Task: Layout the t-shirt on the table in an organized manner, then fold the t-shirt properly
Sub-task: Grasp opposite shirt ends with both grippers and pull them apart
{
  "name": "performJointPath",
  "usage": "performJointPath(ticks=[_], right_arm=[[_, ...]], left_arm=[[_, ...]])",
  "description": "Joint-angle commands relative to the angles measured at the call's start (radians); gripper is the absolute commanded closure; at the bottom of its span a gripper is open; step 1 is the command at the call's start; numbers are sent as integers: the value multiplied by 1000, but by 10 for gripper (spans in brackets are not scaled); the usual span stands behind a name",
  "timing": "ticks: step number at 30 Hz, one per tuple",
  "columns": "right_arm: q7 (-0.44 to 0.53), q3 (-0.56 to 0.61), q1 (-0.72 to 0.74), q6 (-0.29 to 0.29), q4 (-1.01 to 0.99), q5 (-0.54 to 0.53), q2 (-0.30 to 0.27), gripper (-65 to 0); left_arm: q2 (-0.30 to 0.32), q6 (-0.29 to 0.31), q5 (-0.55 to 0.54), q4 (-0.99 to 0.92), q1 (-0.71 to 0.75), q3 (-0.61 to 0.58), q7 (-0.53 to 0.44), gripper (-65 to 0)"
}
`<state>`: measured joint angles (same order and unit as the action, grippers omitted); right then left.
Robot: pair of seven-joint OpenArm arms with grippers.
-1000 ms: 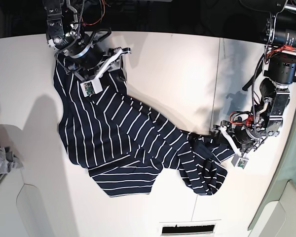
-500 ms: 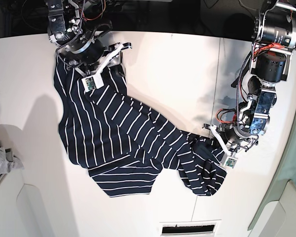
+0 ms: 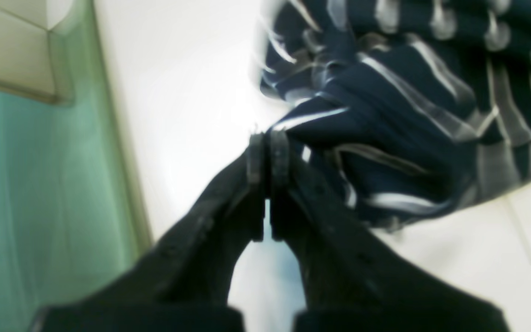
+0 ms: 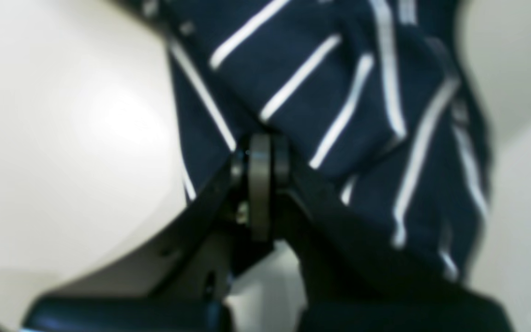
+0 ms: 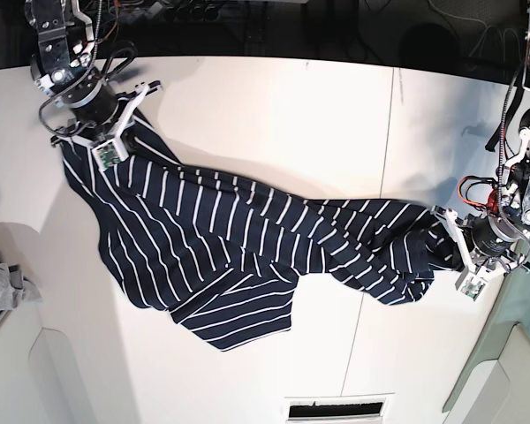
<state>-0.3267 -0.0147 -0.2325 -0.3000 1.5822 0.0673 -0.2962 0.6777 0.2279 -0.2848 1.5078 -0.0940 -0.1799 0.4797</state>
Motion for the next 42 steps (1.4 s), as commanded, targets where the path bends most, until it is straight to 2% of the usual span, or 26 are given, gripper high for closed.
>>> performJointPath(ticks=[1,4,9,12,14,15,19,21,25,30,33,36,38,42], right_arm=[[20,-26,28,8,3,-4,-25,0],[23,-81,74,8,-35,-40,-60,0],[23,-130,108,8,-38,-209,-69,-15],[23,-130,110,6,-38,-279,-63,-207],[23,-130,110,5,-38,-309,-50,-288],[23,-130,110,2,-38,-322,-42,-306],[33,-130,111,-61,-37,-383,0,-310],[47,-130,122,-101,-37,-379,32,-310],[46,-127,176,-91,-38,-312,70,-310],[40,-135,216,71,-38,-198,46,-310],[2,-165,215,114,-38,-187,35,-310],[-100,-224,215,114,-38,-207,32,-310],[-164,-275,208,104,-36,-262,19,-310],[-267,-375,135,-38,10,-443,-8,-310]], left_arm=[[39,-27,5,59,-10,13,-24,0],[74,-45,5,150,17,27,4,0],[72,-45,4,161,14,31,44,0],[59,-44,4,161,14,31,97,0],[53,-41,4,161,14,31,110,0],[53,-41,4,161,18,31,112,0],[54,-40,4,161,47,31,132,-231],[53,-40,4,161,66,31,122,-276],[53,-48,4,161,75,31,81,-275],[41,-58,5,139,75,31,67,-276],[22,-55,5,61,71,31,51,-275],[1,-13,-20,-26,68,31,52,-276],[-2,11,-78,-51,73,31,55,-275],[-2,84,-209,-45,113,80,60,-275]])
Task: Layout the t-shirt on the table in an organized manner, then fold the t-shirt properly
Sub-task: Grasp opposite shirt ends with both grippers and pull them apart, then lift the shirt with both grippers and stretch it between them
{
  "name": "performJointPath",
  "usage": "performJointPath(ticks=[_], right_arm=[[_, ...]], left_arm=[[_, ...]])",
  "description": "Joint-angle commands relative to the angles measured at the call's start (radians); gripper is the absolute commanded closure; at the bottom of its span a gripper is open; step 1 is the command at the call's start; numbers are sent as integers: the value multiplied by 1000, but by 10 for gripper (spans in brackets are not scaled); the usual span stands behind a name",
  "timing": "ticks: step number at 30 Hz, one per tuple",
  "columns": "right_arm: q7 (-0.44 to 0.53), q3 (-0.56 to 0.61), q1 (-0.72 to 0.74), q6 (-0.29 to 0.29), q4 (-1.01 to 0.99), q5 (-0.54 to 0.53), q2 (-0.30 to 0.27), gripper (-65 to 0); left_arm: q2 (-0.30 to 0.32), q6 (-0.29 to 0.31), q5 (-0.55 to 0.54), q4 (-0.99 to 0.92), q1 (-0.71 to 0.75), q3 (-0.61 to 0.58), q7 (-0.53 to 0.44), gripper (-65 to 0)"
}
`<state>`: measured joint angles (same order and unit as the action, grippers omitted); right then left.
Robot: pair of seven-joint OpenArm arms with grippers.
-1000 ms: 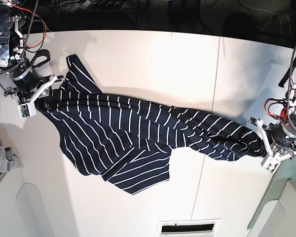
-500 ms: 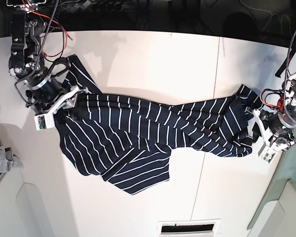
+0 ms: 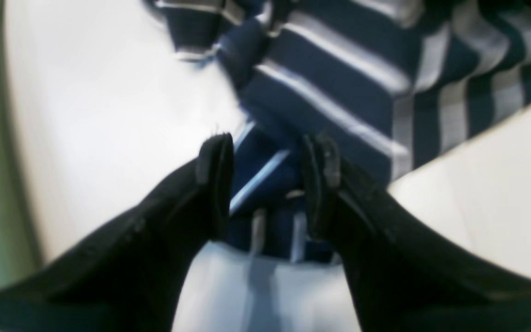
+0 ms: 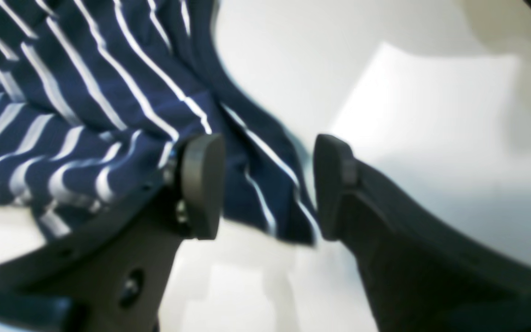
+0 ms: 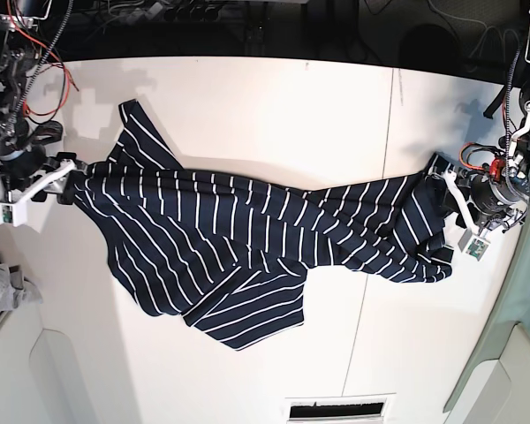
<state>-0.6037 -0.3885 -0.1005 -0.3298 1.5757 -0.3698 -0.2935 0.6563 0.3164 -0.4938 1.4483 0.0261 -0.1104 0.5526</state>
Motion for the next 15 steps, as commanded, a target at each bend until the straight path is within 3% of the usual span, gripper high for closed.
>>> performJointPath(ticks=[1,4,9,11,15], right_arm=[[-4,-19,-32,-49,36,-47,-11,-310],[-7,-41,-136,-113,83,-142,-8,-310],[-2,-41,-231,-113,91,-157,-7,-310],[2,-41,-255,-113,85,-150,2,-310],[8,-39,-261,-113,56,-124,39,-310]], left_arm=[[19,27,-33,14,8,35,-7,-275],[15,111,-140,14,51,134,21,-275],[-48,249,-315,14,77,323,166,-275],[-71,258,-331,13,84,354,211,-275],[-94,250,-240,7,124,360,145,-275]])
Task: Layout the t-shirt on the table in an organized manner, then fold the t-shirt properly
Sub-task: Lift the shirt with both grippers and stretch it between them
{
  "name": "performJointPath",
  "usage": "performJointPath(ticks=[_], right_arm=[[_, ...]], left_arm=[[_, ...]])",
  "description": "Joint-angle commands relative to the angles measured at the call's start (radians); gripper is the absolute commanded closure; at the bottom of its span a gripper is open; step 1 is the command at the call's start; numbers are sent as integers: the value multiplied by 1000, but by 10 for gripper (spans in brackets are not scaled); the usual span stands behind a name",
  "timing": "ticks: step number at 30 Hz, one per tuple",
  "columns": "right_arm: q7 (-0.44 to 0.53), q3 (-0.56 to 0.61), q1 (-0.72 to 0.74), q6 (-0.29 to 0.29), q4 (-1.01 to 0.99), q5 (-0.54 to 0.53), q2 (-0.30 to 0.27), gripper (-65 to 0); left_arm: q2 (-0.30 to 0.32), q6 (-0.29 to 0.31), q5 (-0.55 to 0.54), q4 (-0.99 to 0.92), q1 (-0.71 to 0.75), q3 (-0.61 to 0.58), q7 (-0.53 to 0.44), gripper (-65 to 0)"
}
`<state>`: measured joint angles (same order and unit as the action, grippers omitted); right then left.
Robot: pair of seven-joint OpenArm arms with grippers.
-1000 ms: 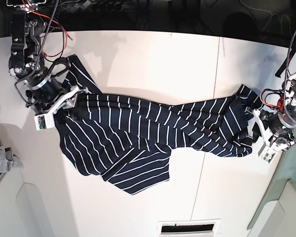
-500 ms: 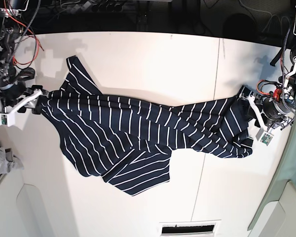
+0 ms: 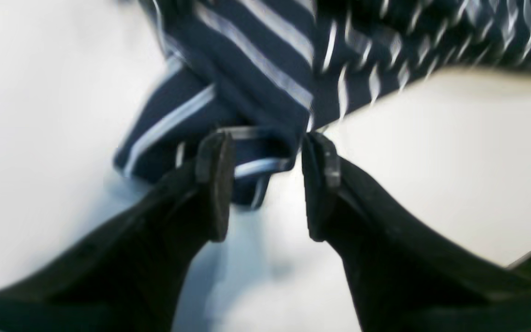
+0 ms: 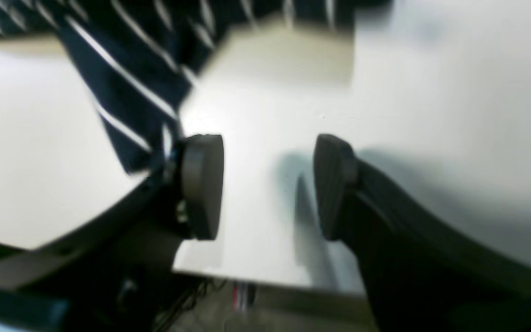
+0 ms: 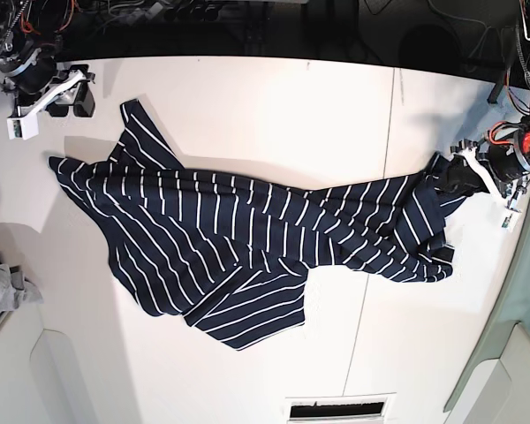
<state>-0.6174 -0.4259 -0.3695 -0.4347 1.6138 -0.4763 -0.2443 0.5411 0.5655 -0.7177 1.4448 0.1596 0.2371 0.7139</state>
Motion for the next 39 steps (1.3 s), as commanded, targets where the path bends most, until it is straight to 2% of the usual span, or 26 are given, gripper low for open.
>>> performJointPath(ticks=[1,6,9,12,14,18,23,28,29,30,31,33,36,39], right_arm=[[23,3,11,-8,10,-17,-3,-310],[50,84,14,-7,0,15,2,-310],[77,143,14,10,-1,34,2,-310],[98,187,21,43,-1,82,7,-310],[98,200,29,46,-1,121,19,-310],[101,204,31,47,-1,126,35,-310],[102,204,31,46,-1,125,61,-310],[113,204,31,47,-1,126,85,-309],[113,204,31,47,-1,127,87,-297],[113,204,31,47,-1,132,88,-265],[113,204,31,47,-1,140,90,-226],[122,204,31,44,-1,165,93,-142],[124,204,31,5,-1,218,92,0],[114,201,30,3,1,272,76,0]], left_arm=[[19,-9,9,8,1,12,-39,-275],[18,-24,99,5,30,11,-115,-276],[-5,0,174,5,35,9,-167,-329],[-21,-1,180,5,34,-10,-174,-351],[-29,-8,185,5,29,-34,-201,-351],[-59,-88,222,5,10,-72,-244,-351],[-99,-112,279,5,-5,-76,-247,-351],[-114,-210,368,-3,-33,-118,-270,-348],[-114,-225,388,-5,-42,-129,-269,-331],[-114,-236,401,-5,-46,-137,-268,-285],[-114,-241,405,-5,-49,-139,-268,-209],[-113,-240,404,-5,-57,-138,-261,-11],[-91,-240,399,4,-63,-129,-261,0],[-51,-240,356,64,-62,-74,-249,0]])
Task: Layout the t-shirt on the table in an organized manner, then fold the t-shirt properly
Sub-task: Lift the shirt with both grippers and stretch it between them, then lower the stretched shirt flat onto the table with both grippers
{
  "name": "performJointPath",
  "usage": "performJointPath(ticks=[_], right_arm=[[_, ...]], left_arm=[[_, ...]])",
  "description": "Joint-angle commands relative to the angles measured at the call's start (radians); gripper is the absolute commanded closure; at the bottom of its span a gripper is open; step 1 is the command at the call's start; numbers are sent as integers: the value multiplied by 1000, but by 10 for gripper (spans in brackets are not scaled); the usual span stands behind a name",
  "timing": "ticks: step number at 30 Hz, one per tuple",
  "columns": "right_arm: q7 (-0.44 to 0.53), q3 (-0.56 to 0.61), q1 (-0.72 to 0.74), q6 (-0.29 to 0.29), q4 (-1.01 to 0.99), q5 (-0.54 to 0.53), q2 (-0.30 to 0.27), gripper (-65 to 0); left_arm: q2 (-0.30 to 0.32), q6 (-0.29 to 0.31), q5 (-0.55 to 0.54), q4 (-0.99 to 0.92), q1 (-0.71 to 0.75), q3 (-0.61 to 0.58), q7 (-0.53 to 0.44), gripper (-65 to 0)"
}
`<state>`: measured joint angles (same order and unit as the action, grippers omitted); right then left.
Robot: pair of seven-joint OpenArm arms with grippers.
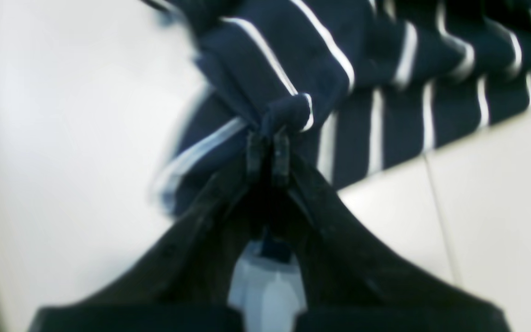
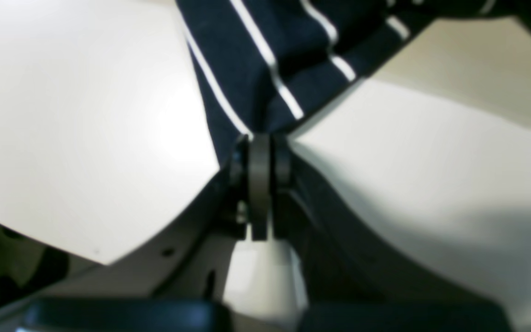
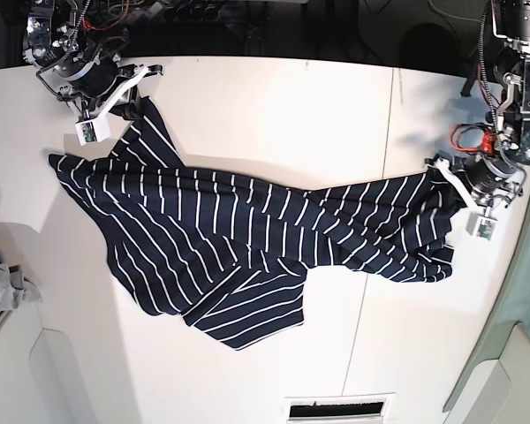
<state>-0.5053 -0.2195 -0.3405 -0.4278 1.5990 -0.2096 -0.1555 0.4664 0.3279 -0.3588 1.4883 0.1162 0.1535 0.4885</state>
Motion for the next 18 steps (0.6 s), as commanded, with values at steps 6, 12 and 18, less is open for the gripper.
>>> performJointPath(ticks=[6,12,18], right_arm=[[-23,-92,-46,-4,108,-11,-105,0],[-80,-250,-76,-50,247,-152,-193,0],[-88,-394,-70,-69,254,-268,-262,0]], left_arm=[[168,-2,-114,225,-19,132,152,0],[304,-3,-136,353,-19,225,167,0],[338,15,-157,278,-20,232,142,0]])
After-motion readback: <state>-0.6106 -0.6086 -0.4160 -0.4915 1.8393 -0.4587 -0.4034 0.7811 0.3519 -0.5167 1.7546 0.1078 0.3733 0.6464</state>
